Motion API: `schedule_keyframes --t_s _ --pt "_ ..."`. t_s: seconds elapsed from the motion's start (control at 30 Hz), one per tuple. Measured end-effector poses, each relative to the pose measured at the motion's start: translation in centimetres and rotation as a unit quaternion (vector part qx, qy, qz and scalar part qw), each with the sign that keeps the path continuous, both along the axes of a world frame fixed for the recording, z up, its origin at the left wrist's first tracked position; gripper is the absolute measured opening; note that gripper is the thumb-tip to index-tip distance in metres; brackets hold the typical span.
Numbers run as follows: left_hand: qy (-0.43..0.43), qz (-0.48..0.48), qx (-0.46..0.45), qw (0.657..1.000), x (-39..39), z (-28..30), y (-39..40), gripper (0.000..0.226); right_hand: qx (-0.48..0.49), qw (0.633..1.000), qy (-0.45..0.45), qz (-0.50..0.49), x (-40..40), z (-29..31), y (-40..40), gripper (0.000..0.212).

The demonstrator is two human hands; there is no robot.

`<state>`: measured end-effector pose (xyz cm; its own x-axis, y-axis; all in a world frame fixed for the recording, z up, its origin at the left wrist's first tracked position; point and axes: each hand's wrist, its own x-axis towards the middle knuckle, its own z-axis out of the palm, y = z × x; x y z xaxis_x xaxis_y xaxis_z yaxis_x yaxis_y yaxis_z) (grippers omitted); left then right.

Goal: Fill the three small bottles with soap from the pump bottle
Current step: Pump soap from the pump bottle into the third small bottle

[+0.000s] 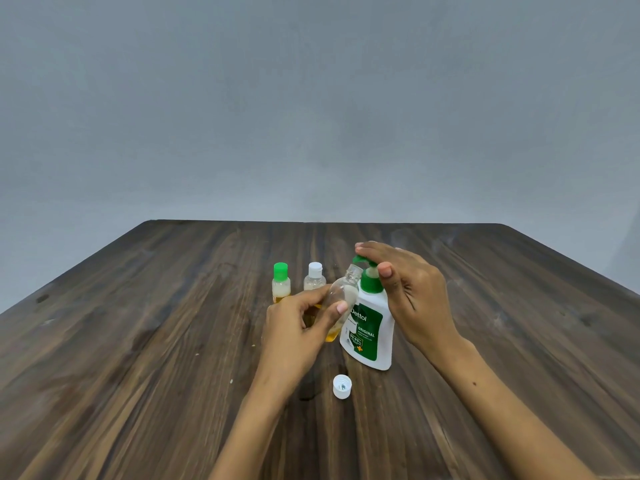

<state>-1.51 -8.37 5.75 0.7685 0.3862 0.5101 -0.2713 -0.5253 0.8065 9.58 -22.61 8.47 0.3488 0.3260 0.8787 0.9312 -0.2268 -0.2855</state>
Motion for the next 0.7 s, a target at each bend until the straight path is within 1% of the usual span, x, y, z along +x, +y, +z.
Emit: schedule_keyframes --t_s 0.2,0.43,0.57,0.7 --pt "-0.011 0.001 0.002 1.0 -0.19 0.48 -0.02 0.029 0.014 1.0 0.004 -0.004 -0.27 -0.33 0.2 0.071" --pt "-0.012 0.008 -0.009 1.0 -0.19 0.59 0.16 0.019 0.008 1.0 0.002 -0.004 -0.15 0.13 0.17 0.072" --pt "-0.006 0.013 0.005 1.0 0.02 0.62 0.44 0.02 0.016 1.0 0.014 0.006 -0.23 -0.26 0.29 0.068" --pt "-0.002 0.009 0.01 1.0 0.05 0.62 0.28 0.023 0.005 1.0 0.013 0.007 -0.19 0.02 0.02 0.069"
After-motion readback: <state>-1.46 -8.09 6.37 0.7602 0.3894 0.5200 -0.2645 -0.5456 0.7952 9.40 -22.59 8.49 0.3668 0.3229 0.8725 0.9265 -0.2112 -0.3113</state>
